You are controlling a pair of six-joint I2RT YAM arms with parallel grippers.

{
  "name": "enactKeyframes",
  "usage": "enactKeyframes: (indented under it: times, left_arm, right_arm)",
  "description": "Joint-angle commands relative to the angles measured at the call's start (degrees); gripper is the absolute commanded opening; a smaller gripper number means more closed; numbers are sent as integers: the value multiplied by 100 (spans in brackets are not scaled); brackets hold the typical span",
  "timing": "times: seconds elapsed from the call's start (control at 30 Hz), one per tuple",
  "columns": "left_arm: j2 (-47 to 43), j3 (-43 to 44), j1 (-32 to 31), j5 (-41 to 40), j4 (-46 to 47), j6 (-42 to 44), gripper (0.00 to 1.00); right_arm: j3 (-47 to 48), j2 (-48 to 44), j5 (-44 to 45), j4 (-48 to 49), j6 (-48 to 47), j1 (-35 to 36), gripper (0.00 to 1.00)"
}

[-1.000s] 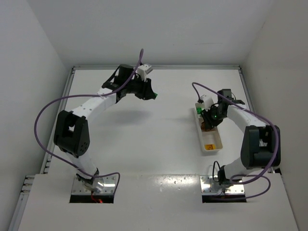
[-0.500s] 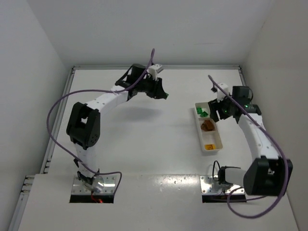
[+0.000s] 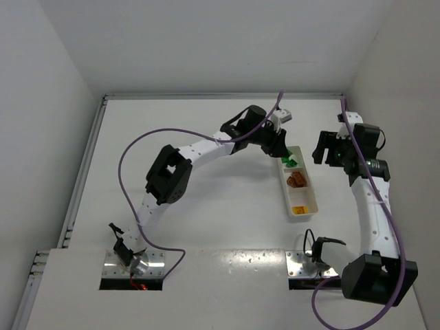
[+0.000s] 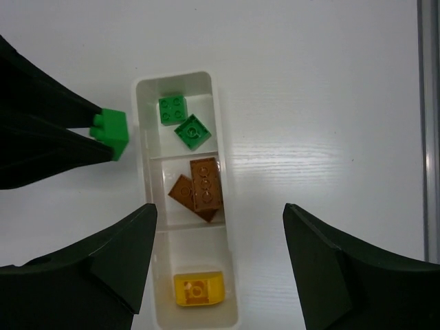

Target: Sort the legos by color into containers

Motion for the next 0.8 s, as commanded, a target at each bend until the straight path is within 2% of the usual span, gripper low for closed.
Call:
enactKeyframes:
  times: [0.0, 0.13, 0.2, 0.3, 0.4, 0.47, 0.53, 0.6, 0.63, 0.67, 0.77]
  left_arm:
    - [323, 516, -81, -17, 303, -58, 19]
    - [692, 763, -309, -131, 304, 73, 21]
    - [911, 938, -371, -272, 304, 74, 29]
    - [1131, 1045, -424, -404, 356, 135, 34]
    - [1307, 1273, -424, -633, 408, 197, 48]
    - [1308, 1343, -424, -764, 461, 197, 62]
    - [1308, 1404, -424, -817, 584, 197, 69]
    - [1055, 1405, -424, -879, 786, 119, 72]
    - [957, 1405, -424, -1018, 848, 5, 82]
    - [843, 1405, -372, -1072, 901, -57, 87]
    - [255, 1405, -232, -1212, 744, -128, 91]
  right_arm:
    - [317, -20, -32, -68, 500, -104, 74]
    - [370, -72, -94, -139, 500, -279, 74]
    - [432, -72, -94, -200, 439, -349, 74]
    - [554, -20, -235, -253, 386, -420, 75]
    - [608, 42, -419, -305, 272, -473, 75]
    - [608, 94, -603, -306, 272, -534, 75]
    - [608, 164, -778, -244, 219, -596, 75]
    - [608, 226, -954, -96, 219, -657, 75]
    - [608, 287, -1225, -43, 219, -657, 75]
    - [608, 288, -1367, 27, 219, -657, 75]
    - [686, 550, -1920, 353, 219, -299, 75]
